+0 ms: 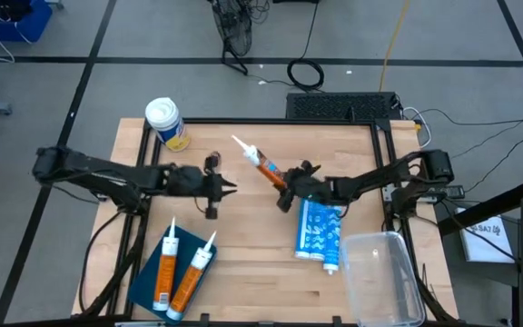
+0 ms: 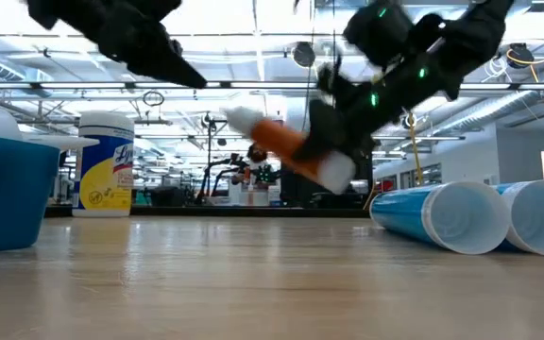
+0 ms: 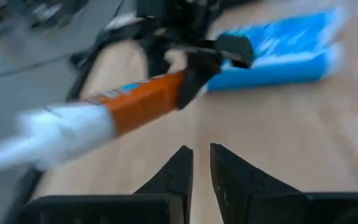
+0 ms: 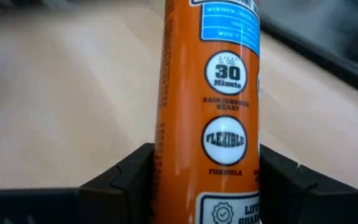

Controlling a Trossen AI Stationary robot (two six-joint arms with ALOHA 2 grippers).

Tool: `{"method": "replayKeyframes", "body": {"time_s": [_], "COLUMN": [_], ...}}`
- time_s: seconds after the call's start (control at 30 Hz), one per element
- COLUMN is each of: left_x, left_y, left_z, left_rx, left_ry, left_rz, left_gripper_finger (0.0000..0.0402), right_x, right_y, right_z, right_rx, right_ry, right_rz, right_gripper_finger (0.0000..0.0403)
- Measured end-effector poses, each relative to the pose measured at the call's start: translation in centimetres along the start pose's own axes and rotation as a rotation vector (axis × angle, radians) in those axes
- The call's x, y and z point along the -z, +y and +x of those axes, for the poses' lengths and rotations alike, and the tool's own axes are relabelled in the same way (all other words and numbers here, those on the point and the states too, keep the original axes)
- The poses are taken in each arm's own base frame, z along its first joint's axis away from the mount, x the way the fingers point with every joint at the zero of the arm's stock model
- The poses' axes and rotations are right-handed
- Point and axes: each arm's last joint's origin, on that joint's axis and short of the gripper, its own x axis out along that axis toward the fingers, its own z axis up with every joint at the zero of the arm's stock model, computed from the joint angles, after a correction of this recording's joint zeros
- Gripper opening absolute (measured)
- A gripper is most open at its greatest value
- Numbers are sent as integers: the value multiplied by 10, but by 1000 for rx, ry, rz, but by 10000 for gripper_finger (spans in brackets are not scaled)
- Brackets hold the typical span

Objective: Pick & place silicon tubes, Sealant and Lysol wipes
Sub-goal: Put the orange sealant into the blue bin

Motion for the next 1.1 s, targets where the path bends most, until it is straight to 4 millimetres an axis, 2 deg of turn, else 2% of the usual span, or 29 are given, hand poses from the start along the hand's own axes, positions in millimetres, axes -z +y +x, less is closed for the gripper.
{"method": "replayKeyframes", "body": {"time_s": [0.1,0.23,0.4,0.63,0.83,1.1], "left_x": [14,30,34,33,23,19], "left_y": [11,16,29,43,46,46], "left_z": [-6,-9,-10,-11,-16,-18], "left_rx": [102,173,89,-79,-62,-6], "left_ry": [-160,-343,-377,-397,-520,-577], "left_rz": [-25,-76,-213,-271,-289,-339], "left_gripper_finger": [63,63,75,166,234,285], "right_x": [-13,-13,-36,-47,-43,-46], "right_y": [0,2,7,5,4,6], "right_z": [-2,1,-3,-5,1,0], "right_rx": [-130,-174,-168,-167,-163,-188], "right_ry": [-133,-148,-283,-400,-410,-454], "right_rz": [32,-46,-51,-41,-30,-16], "right_gripper_finger": [202,202,202,202,202,202]}}
